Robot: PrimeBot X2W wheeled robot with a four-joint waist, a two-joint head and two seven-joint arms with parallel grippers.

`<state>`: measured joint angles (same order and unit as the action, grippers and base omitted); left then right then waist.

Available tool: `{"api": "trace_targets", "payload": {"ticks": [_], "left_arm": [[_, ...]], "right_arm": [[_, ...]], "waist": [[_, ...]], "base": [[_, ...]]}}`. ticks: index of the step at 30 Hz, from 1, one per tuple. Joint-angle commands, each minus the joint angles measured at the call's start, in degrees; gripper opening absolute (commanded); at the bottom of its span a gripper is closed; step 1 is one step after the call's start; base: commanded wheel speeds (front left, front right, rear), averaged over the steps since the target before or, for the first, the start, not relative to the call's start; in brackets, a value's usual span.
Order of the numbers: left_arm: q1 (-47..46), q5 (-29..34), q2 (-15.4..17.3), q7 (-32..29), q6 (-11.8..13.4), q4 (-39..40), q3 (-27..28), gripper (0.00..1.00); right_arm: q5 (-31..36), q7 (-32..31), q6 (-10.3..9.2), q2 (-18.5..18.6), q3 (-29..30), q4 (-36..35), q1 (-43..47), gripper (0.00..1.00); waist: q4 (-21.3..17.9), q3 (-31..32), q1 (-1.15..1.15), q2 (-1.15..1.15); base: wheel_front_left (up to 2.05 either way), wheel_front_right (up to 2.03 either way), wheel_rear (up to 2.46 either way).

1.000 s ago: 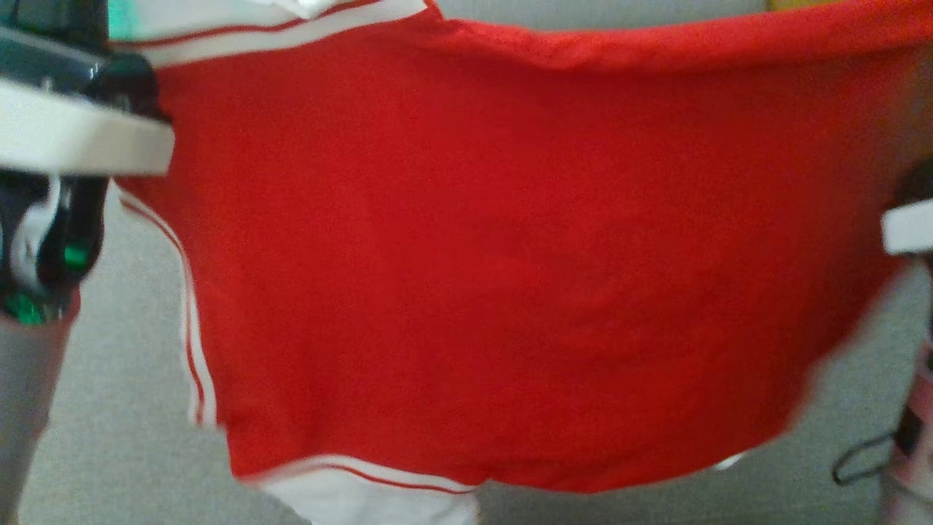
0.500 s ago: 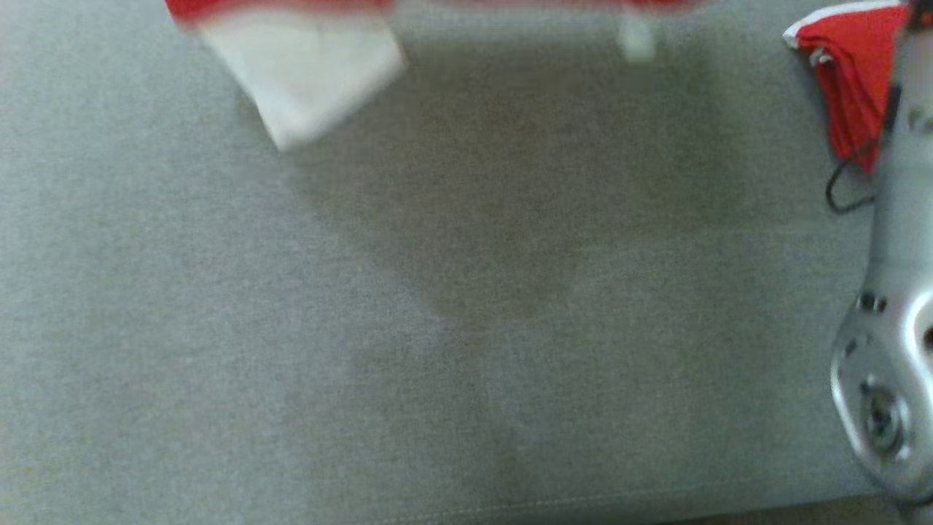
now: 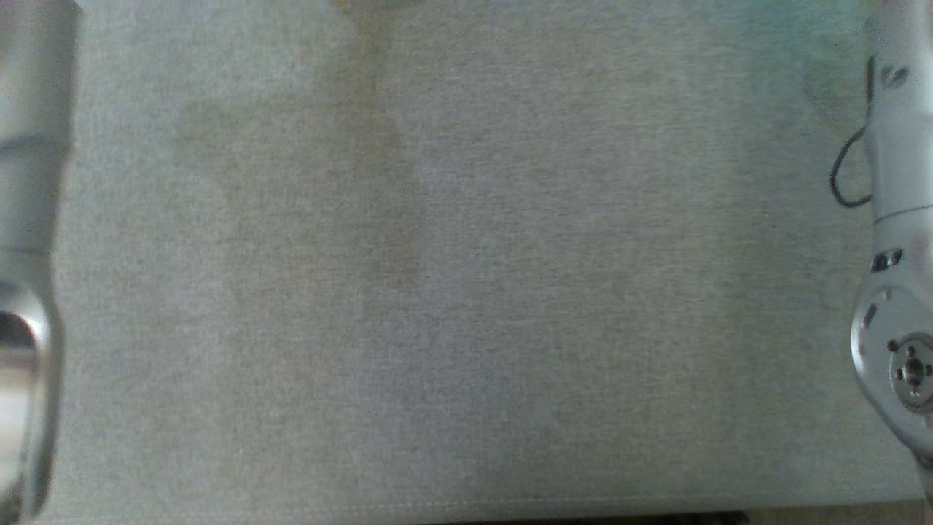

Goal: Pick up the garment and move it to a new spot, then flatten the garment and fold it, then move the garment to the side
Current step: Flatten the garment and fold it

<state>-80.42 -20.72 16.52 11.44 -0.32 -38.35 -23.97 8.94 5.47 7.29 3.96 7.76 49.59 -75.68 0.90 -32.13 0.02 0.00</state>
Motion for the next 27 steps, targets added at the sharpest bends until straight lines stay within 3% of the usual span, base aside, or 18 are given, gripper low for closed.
{"api": "trace_targets", "payload": {"ticks": [1,7,13,18,27], "left_arm": [[-0.4,-0.7,1.9,1.0,-0.6,1.2,1.2,0.0],[7.0,-3.7,0.4,3.2,-2.4,2.2,2.9,0.0],[17.5,-5.0,2.2,3.5,-2.9,10.8,6.2,0.0],[30.2,-6.0,3.7,3.5,-2.3,20.2,9.5,0.0],[56.1,-8.7,2.0,3.5,1.8,36.4,11.6,0.0]], "right_arm": [[0.3,1.8,0.2,-1.1,-0.4,-0.8,0.0,0.0],[-4.0,7.2,0.2,-1.1,-2.0,3.3,3.5,0.0],[-10.0,9.2,0.2,-1.1,-5.2,1.7,9.3,0.0],[-15.4,9.5,0.2,-1.1,-8.6,-3.7,16.5,0.0],[-21.8,9.5,0.2,-1.1,-8.6,-18.2,38.2,0.0]], "waist": [[1.8,-2.4,-0.02,0.0],[2.0,-3.2,-0.02,0.0],[1.0,-1.6,-0.02,0.0],[0.2,1.9,-0.02,0.0],[0.7,14.1,-0.02,0.0]], "base": [[0.0,0.0,0.0],[0.0,0.0,0.0],[0.0,0.0,0.0],[0.0,0.0,0.0],[0.0,0.0,0.0]]}}
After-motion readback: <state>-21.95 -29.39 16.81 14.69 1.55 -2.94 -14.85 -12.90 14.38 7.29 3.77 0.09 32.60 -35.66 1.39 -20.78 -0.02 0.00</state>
